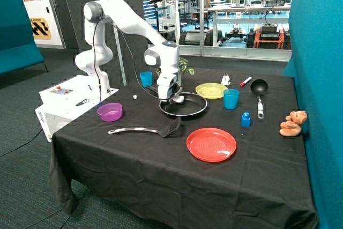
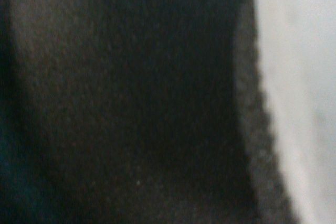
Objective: Clean the pan
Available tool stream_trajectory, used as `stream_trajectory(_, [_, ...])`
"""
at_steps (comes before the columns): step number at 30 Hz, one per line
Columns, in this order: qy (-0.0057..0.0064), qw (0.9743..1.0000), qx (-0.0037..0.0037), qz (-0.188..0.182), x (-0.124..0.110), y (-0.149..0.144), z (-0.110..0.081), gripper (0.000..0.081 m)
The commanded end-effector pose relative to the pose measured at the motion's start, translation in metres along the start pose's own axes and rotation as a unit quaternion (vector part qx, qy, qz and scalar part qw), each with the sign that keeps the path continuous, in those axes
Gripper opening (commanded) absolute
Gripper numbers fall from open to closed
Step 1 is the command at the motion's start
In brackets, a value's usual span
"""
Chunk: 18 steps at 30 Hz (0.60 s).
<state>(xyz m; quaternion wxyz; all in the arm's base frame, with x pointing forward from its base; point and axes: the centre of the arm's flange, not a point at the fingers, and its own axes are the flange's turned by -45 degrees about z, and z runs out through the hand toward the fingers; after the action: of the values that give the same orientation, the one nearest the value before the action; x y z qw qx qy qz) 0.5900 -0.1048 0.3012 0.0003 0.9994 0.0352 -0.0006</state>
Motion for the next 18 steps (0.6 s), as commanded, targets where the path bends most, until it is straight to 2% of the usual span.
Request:
stream_trajectory(1, [0.0006, 1.0000, 0.00026, -0.006, -0.007, -0.004, 0.011, 0.0000])
stream_trajectory(13, [0.0006, 0.9996, 0.00025, -0.027, -0.004, -0.032, 0.017, 0.0000])
stream_trajectory(18, [0.0006, 0.9994, 0.00024, -0.034, 0.007, -0.046, 0.017, 0.0000])
